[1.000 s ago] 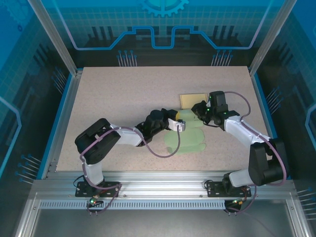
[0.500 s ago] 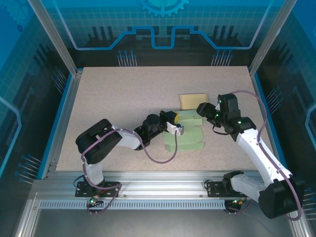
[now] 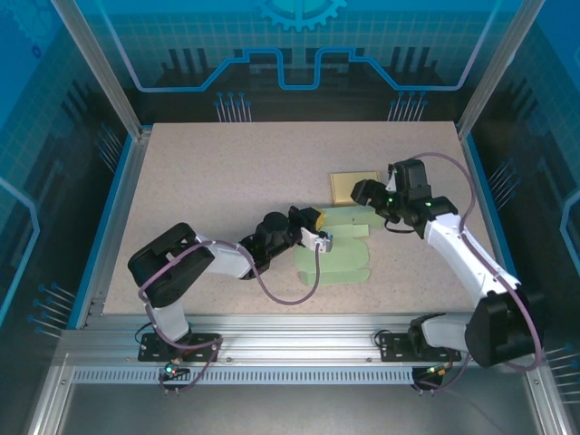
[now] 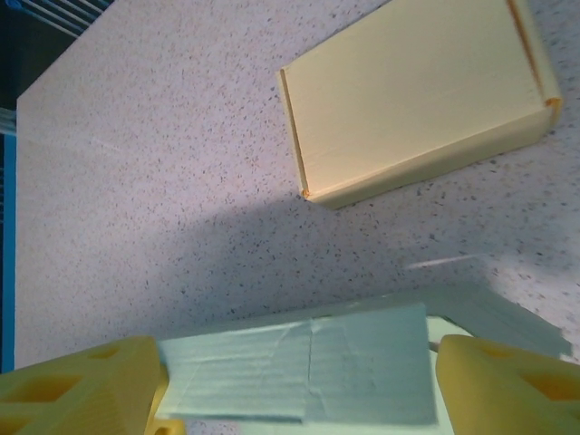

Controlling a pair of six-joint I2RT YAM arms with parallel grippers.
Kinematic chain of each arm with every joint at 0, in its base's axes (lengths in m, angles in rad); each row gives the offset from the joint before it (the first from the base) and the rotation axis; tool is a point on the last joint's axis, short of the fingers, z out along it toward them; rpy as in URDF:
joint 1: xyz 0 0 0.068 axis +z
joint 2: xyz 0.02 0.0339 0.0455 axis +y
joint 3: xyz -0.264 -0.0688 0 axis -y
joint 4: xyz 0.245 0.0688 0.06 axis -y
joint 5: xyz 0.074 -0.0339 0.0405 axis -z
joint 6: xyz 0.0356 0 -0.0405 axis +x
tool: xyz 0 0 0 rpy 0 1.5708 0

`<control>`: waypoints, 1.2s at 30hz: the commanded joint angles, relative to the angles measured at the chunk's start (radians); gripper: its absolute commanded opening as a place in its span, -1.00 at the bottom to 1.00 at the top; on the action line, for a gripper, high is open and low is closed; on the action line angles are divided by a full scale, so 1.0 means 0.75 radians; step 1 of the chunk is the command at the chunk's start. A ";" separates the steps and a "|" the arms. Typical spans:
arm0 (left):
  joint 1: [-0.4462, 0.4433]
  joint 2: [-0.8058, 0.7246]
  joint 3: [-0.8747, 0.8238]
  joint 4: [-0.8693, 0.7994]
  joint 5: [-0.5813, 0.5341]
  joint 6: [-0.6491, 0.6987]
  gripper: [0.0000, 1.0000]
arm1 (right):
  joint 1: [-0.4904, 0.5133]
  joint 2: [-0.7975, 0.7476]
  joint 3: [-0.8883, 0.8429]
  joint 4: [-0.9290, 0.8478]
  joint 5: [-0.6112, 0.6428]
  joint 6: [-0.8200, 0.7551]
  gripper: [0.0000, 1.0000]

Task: Fold the paper box

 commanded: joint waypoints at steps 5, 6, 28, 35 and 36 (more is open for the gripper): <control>-0.005 -0.016 -0.018 0.047 0.039 -0.033 -1.00 | 0.000 0.132 0.105 0.018 -0.082 -0.075 0.60; -0.004 -0.011 -0.016 0.052 0.034 -0.034 -1.00 | 0.001 0.140 0.105 0.013 -0.082 -0.078 0.60; -0.005 0.076 0.093 0.038 -0.105 -0.118 -1.00 | 0.115 0.150 -0.005 0.055 -0.047 0.002 0.58; -0.004 0.093 0.122 0.017 -0.158 -0.161 -1.00 | 0.122 0.189 -0.047 0.069 -0.050 0.061 0.58; -0.006 0.098 0.131 0.009 -0.174 -0.170 -1.00 | 0.130 0.191 -0.059 0.073 -0.046 0.079 0.58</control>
